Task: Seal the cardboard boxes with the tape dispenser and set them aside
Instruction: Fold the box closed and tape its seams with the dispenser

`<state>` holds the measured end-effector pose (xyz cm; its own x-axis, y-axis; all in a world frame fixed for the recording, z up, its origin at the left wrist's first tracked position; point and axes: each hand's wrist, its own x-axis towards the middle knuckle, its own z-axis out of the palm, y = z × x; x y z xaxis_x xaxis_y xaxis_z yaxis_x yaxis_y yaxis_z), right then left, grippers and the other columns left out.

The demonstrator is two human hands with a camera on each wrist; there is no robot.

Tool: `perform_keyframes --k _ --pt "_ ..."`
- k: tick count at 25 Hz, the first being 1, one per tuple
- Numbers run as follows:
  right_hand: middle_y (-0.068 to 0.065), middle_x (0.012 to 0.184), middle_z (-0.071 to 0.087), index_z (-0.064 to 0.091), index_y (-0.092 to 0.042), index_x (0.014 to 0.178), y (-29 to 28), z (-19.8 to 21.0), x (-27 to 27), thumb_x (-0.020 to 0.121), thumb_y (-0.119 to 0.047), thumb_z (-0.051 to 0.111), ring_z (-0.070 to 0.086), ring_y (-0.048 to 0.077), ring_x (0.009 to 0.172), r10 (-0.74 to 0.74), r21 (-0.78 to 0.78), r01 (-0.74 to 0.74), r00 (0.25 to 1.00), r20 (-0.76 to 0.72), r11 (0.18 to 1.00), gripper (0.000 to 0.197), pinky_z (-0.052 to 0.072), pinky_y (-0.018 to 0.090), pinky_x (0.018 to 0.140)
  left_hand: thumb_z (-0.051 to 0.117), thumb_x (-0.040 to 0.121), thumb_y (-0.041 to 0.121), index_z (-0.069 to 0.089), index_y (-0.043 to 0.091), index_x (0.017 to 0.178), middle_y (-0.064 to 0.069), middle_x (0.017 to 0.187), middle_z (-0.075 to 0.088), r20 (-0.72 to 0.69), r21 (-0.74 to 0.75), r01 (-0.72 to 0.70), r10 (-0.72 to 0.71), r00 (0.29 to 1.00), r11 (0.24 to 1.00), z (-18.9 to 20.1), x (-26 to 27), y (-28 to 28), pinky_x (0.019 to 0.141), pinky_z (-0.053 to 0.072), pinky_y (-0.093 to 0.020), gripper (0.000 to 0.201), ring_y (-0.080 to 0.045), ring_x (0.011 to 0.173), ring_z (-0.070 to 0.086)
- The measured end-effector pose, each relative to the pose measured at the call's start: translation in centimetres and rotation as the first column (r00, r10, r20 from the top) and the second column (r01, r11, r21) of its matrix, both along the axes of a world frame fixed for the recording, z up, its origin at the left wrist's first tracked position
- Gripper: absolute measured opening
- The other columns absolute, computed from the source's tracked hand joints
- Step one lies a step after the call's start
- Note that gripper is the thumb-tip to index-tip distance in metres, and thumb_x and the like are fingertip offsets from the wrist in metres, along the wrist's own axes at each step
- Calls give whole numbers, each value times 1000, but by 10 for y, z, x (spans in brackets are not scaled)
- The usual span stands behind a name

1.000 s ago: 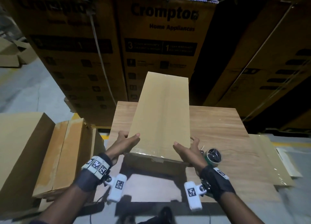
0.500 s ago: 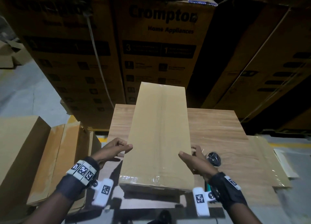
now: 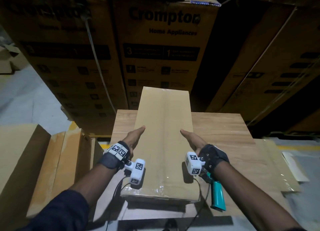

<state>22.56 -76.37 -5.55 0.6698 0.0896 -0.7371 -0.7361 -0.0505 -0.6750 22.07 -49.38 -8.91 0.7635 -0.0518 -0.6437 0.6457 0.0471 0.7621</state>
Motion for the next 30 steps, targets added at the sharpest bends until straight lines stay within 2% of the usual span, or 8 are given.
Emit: perform_keyframes --k 3,6,9,12,15,20,26,30 --pt "0 168 19 25 -14 160 3 -2 2 96 -50 64 14 23 156 -18 38 17 999 27 999 83 16 42 126 74 59 84 37 26 157 4 165 32 -19 -11 -14 14 1000 1000 -34 11 10 125 15 -47 119 -21 152 29" --pt "-6 150 47 38 -20 154 5 -3 4 77 -55 84 41 18 140 -112 131 103 991 66 986 97 29 39 118 66 82 74 40 26 156 5 164 34 -24 -30 -64 63 998 998 37 -13 -4 124 15 -45 92 -22 152 28" --pt "-6 137 56 47 -18 147 8 20 2 96 -42 68 48 10 126 -124 154 95 973 195 983 60 32 31 114 60 98 55 40 23 154 4 148 46 103 52 -145 139 985 988 71 -24 -10 116 25 -44 67 -25 146 34" --pt "-12 130 59 54 -14 142 7 47 10 99 -36 64 56 2 114 -156 198 99 943 293 975 49 31 24 110 62 97 51 42 28 151 4 154 46 243 33 -197 183 952 980 104 -27 -12 116 26 -44 62 -21 142 38" --pt "-12 126 69 57 -20 141 9 73 14 95 -33 70 64 3 114 -190 190 119 887 421 975 50 46 21 96 64 96 51 41 27 153 6 150 47 307 -11 -219 212 928 976 130 -25 -7 116 27 -42 66 -15 136 40" --pt "-11 125 72 56 -27 137 6 99 1 92 -26 74 66 5 116 -253 206 167 814 522 964 49 48 23 96 68 97 37 56 28 133 8 117 69 371 -134 -207 243 896 969 164 -32 -5 102 48 -34 39 -6 102 63" --pt "-11 128 70 57 -27 141 -38 133 -38 83 -36 82 61 9 125 -309 176 254 748 588 951 64 44 29 105 71 96 30 59 26 138 5 120 75 422 -233 -83 178 889 969 178 -36 -39 109 50 -40 44 -12 113 70" --pt "-5 128 71 59 -29 136 -93 148 -79 85 -31 80 64 14 124 -394 205 341 706 589 917 56 45 42 112 70 97 24 57 23 140 6 118 75 462 -256 7 116 879 967 187 -49 -102 99 55 -26 44 -5 104 72"
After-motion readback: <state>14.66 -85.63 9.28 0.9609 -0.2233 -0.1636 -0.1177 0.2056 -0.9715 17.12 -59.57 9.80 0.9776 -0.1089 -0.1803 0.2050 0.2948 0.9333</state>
